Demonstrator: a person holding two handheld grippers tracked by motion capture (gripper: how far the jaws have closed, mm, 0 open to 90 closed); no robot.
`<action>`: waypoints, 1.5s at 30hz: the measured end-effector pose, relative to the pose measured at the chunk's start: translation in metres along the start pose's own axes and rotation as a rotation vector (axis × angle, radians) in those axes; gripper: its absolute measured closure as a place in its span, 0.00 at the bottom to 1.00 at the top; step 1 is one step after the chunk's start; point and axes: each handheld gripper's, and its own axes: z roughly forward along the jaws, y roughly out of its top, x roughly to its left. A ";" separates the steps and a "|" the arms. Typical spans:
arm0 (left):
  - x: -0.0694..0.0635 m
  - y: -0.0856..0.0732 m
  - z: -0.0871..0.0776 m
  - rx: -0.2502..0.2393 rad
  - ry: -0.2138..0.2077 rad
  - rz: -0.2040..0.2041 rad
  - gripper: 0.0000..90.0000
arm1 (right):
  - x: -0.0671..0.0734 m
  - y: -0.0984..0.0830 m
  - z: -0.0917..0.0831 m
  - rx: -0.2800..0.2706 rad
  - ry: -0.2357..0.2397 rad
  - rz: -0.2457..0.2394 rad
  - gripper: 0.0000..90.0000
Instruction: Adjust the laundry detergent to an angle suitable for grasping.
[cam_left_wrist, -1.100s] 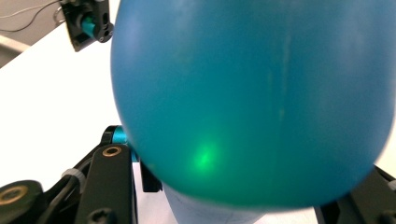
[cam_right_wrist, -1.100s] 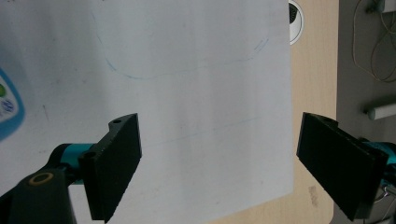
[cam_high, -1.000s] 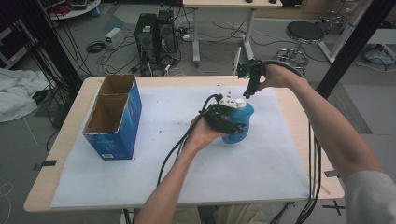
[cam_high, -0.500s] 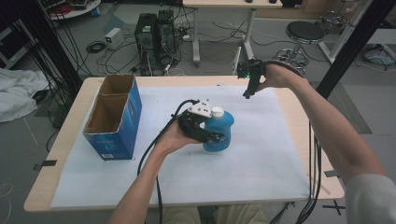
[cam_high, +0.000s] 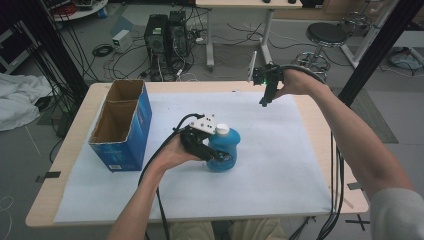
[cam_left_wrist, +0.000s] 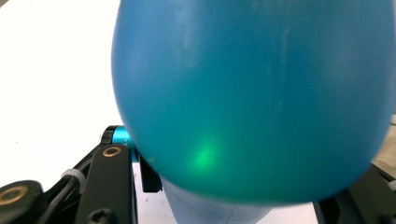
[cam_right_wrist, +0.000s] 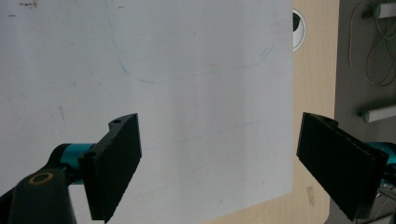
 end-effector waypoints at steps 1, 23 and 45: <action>0.000 -0.001 0.000 0.003 -0.003 -0.001 0.51 | 0.000 0.000 0.000 -0.002 0.001 -0.003 0.15; 0.001 -0.025 0.006 -0.024 -0.013 -0.026 0.51 | 0.003 0.001 0.005 -0.003 0.004 -0.010 0.15; 0.001 -0.026 0.008 -0.016 0.000 -0.046 0.42 | 0.005 0.001 0.005 -0.010 0.007 -0.005 0.15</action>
